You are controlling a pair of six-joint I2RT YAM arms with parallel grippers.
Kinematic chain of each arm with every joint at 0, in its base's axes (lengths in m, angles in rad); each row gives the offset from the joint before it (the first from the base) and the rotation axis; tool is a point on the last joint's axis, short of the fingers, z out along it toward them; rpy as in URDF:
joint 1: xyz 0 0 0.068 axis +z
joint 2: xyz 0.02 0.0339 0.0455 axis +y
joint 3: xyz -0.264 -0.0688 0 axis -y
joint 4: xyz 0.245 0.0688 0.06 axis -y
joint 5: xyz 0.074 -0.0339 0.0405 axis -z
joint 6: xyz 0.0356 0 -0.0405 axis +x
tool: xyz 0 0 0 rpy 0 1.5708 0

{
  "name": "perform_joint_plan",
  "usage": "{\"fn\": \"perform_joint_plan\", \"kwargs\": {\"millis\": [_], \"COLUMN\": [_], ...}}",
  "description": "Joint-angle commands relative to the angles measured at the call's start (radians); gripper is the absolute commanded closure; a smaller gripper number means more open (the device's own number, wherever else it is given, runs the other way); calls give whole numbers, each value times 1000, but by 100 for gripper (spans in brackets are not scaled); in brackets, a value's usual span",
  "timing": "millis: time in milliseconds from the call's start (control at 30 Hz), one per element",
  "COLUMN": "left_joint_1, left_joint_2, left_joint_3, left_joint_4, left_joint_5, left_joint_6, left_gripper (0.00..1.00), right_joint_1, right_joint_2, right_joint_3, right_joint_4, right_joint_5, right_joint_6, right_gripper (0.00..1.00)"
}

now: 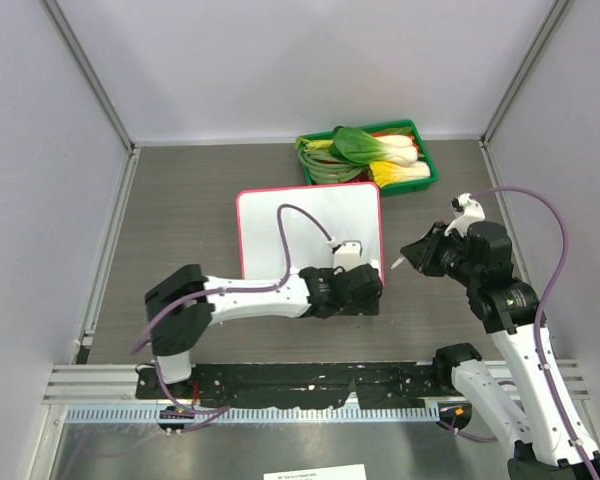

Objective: Write a sentence on the whiteboard
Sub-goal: Move the whiteboard stand to the center of the board, then pick up the whiteboard stand from the center of the board.

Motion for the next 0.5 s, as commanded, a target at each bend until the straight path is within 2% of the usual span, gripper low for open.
{"fn": "perform_joint_plan", "kwargs": {"millis": [0,133,267,467], "left_joint_1": [-4,-2,-1,13], "left_joint_2": [-207,-337,-428,-477], "left_joint_3": [-60,-108,-181,-355], "left_joint_4": [-79,-241,-406,-368], "left_joint_5": [-75,-194,-279,-244], "left_joint_6": [53,42,-14,-80], "left_gripper": [14,14,18,22], "right_joint_1": [0,-2,-2,-3], "right_joint_2": [14,38,69,136], "right_joint_3": [51,32,4,-22], "right_joint_4": [44,88,140,214], "right_joint_5": [-37,-77,-117,-203], "right_joint_6": [-19,0,21,63], "right_gripper": [99,99,99,99]}}
